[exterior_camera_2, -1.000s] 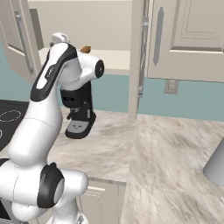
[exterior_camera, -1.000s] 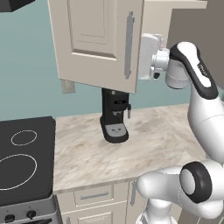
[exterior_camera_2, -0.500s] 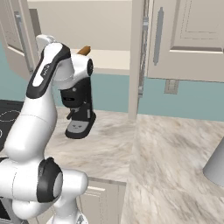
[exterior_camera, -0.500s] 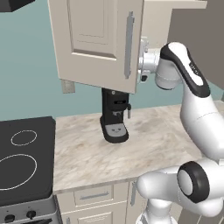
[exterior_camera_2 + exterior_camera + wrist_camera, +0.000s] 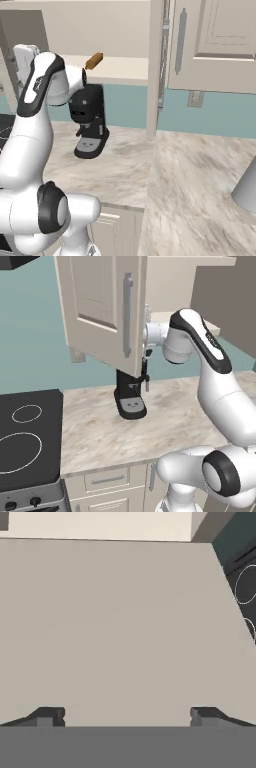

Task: Open the cabinet, retrieve the rolling pin, and place it next to the meat on the cutting board to prepare for tenderizing.

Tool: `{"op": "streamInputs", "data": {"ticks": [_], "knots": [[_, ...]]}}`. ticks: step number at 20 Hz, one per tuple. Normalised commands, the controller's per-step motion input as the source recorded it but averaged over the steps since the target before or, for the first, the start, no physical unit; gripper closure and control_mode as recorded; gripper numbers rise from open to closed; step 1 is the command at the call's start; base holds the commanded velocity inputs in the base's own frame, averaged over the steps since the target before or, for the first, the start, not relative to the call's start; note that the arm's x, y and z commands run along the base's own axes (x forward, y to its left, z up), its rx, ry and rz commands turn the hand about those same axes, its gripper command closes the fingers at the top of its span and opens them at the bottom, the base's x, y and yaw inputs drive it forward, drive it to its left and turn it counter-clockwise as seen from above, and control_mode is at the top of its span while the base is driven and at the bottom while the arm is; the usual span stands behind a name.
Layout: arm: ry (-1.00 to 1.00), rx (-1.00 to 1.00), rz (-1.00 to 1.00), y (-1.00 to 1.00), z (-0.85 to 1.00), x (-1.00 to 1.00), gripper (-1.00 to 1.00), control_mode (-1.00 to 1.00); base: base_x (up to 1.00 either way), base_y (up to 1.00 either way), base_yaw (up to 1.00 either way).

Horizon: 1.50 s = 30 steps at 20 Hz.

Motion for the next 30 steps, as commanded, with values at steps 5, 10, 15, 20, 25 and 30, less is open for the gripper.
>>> {"op": "streamInputs", "data": {"ticks": [5, 10, 15, 20, 25, 30], "knots": [[0.00, 0.00, 0.18, 0.91, -0.13, -0.52, -1.00, -1.00, 0.00, 0.00, 0.00], [0.00, 0.00, 0.15, 0.92, -0.12, -0.32, -1.00, -1.00, 0.00, 0.00, 0.00], [0.00, -0.05, 0.06, 0.73, -0.08, -0.08, -1.00, -1.00, 0.00, 0.00, 0.00], [-0.04, -0.06, 0.02, 0.05, -0.02, -0.04, -1.00, -1.00, 0.00, 0.00, 0.00], [-0.29, -0.05, -0.08, -0.40, 0.00, -0.30, -1.00, -1.00, 0.00, 0.00, 0.00], [-0.32, -0.10, -0.14, -0.54, 0.04, -0.22, -1.00, -1.00, 0.00, 0.00, 0.00]]}}
